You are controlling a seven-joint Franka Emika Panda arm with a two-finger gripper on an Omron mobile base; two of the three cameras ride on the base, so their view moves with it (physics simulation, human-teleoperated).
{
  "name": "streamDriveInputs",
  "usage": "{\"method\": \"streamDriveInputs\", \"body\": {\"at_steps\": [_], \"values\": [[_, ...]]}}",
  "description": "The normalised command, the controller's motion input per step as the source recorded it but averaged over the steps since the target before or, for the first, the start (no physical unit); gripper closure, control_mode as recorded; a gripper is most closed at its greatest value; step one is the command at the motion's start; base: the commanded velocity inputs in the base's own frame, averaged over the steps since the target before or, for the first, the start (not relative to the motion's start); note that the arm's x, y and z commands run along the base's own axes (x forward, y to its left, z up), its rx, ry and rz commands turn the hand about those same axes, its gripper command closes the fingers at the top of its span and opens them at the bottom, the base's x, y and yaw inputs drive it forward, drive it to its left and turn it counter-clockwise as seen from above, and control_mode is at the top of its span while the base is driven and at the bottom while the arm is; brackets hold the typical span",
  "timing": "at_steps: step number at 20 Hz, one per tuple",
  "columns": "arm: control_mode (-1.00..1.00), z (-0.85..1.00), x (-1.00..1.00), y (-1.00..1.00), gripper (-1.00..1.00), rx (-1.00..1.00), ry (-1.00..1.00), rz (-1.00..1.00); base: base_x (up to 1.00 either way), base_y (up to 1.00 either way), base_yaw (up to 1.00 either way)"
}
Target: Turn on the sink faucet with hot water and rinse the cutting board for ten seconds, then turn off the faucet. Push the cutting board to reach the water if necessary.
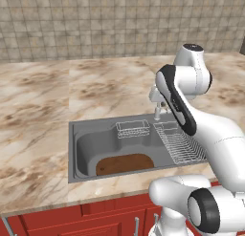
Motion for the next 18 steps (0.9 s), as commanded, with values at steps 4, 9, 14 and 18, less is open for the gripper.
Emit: {"method": "streamDriveInputs", "body": {"at_steps": [4, 9, 14, 18], "values": [[-1.0, 0.0, -0.07, -0.02, -1.0, 0.0, 0.0, 0.0, 0.0, 0.0, 0.0], [-1.0, 0.0, -0.03, -0.35, -1.0, 0.0, 0.0, 0.0, 0.0, 0.0, 0.0], [-1.0, 0.0, 0.0, -0.42, -1.0, 0.0, 0.0, 0.0, 0.0, 0.0, 0.0], [-1.0, 0.0, 0.0, -0.44, -1.0, 0.0, 0.0, 0.0, 0.0, 0.0, 0.0]]}}
